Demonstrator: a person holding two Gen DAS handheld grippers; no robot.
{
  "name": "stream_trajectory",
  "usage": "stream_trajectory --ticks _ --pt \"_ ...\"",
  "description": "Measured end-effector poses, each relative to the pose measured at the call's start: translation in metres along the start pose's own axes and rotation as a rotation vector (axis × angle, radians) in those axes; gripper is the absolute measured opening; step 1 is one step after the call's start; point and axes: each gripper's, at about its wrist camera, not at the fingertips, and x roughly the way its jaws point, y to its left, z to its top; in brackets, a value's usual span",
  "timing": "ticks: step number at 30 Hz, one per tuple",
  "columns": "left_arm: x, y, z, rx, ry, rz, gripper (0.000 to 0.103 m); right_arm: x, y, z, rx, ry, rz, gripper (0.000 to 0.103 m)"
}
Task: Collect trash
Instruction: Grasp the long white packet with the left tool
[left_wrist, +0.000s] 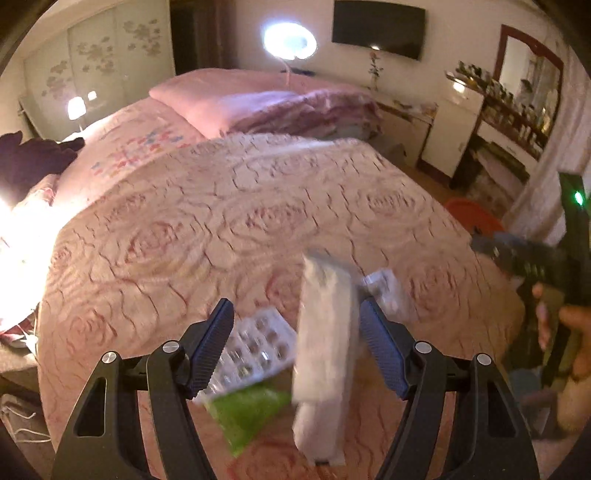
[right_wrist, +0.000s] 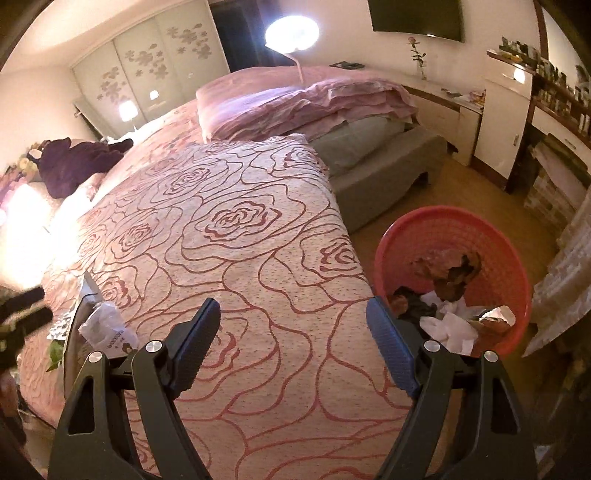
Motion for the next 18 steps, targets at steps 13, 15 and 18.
stream_trajectory --ticks 13,15,18 --pt "0.029 -0.002 -0.027 -0.010 0.095 -0.005 0.040 0.002 0.005 -0.003 -0.009 0.006 0.009 0.078" --pt "0.030 0.000 -0.026 -0.015 0.090 -0.006 0.040 0.002 0.007 -0.005 -0.015 0.009 0.011 0.078" --pt "0.031 0.002 -0.022 -0.029 0.081 -0.010 0.039 0.003 0.010 -0.006 -0.028 0.013 0.017 0.078"
